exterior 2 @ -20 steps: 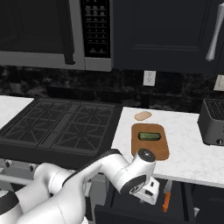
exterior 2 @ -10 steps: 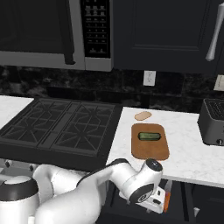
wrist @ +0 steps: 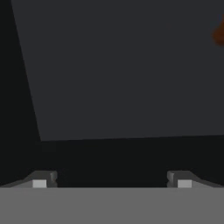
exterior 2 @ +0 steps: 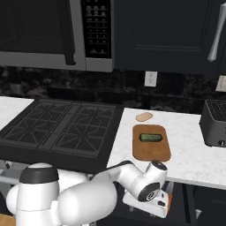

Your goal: Place the appropriate cutting tool for cutting the cucumber skin on the cutting board.

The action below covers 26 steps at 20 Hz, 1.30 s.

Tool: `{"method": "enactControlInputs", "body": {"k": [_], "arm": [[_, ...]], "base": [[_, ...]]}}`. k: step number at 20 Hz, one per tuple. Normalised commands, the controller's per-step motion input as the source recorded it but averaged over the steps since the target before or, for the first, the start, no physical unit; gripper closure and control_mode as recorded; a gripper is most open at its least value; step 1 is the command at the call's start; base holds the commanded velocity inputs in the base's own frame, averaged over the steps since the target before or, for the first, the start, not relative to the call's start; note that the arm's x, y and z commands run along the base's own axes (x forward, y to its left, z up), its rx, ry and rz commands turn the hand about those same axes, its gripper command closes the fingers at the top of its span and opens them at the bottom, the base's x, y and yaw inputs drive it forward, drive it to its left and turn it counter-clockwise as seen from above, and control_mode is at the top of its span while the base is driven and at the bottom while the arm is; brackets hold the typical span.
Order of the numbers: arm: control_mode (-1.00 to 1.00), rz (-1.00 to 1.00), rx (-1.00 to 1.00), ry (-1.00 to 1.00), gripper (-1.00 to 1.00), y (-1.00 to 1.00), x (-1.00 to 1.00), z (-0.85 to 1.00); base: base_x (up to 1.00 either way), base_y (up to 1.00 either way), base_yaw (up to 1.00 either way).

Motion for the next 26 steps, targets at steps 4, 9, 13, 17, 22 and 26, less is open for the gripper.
{"method": "enactControlInputs", "body": {"k": [4,9,13,17,22,26], "arm": [[-1.00,0.00,0.00,0.27,-1.00,0.20,-0.14,-0.02],[-1.00,0.00,0.00,0.23,-1.00,0.19,-0.58,0.00],[-1.00,0.00,0.00,0.10,-1.00,0.06,-0.99,-0.07],[-1.00,0.00,0.00,0.07,-1.00,0.01,-1.00,-0.16],[-1.00,0.01,0.00,0.07,-1.00,0.00,-0.85,-0.07],[-1.00,0.00,0.00,0.00,-1.00,0.00,0.48,0.29]], "base": [[0.00,0.00,0.00],[0.00,0.00,0.00],[0.00,0.00,0.00],[0.00,0.00,0.00],[0.00,0.00,0.00],[0.00,0.00,0.00]]}}
